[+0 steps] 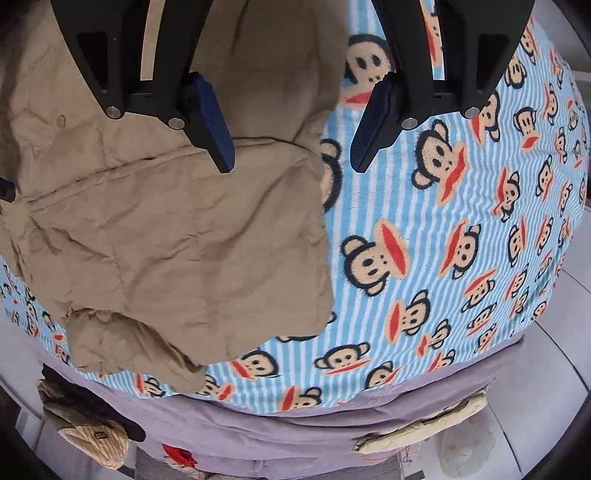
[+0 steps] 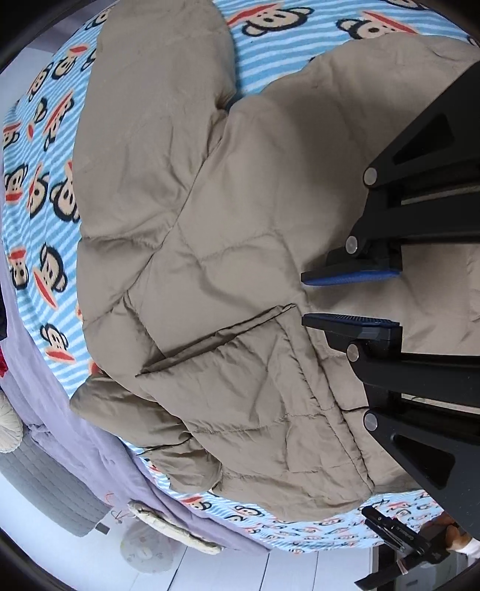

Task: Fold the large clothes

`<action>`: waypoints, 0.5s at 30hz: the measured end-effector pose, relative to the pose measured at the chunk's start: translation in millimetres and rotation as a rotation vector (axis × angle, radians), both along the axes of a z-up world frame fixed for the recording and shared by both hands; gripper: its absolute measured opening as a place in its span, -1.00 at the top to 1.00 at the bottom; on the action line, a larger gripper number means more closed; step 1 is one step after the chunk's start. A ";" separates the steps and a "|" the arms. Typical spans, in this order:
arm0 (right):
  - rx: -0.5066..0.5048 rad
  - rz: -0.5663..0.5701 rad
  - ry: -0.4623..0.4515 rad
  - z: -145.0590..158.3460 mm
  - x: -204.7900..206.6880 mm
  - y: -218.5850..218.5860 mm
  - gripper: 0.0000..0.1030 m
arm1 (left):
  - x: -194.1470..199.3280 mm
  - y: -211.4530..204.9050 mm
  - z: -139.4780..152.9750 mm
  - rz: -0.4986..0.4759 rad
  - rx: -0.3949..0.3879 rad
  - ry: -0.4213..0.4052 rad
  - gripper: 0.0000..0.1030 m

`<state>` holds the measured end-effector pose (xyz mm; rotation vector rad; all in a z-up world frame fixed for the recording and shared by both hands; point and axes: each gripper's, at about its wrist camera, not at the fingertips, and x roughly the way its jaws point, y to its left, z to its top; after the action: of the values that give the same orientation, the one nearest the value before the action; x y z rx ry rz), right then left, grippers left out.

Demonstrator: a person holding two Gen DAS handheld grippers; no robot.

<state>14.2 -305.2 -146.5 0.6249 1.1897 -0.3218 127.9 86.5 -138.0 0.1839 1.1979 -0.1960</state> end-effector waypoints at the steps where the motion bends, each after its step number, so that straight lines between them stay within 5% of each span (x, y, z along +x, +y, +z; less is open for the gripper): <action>1: 0.011 -0.006 -0.003 1.8 -5.6 -1.5 0.58 | -6.2 -10.2 5.6 -0.019 -0.003 -0.003 -0.29; 4: 0.056 -0.036 -0.010 6.4 -26.1 -9.7 0.16 | -21.3 -44.1 16.7 -0.079 -0.018 0.000 -0.29; 12: 0.114 -0.072 -0.006 9.3 -68.1 -30.7 -0.07 | -55.4 -133.5 26.6 -0.170 -0.066 0.018 -0.30; 15: 0.125 -0.082 -0.004 8.2 -82.6 -48.0 -0.17 | -63.3 -159.9 29.3 -0.170 -0.083 0.010 -0.91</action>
<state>-68.4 -353.3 -138.3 0.7842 1.1888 -0.3169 64.7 -73.4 -108.7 0.2123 1.1823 -0.3957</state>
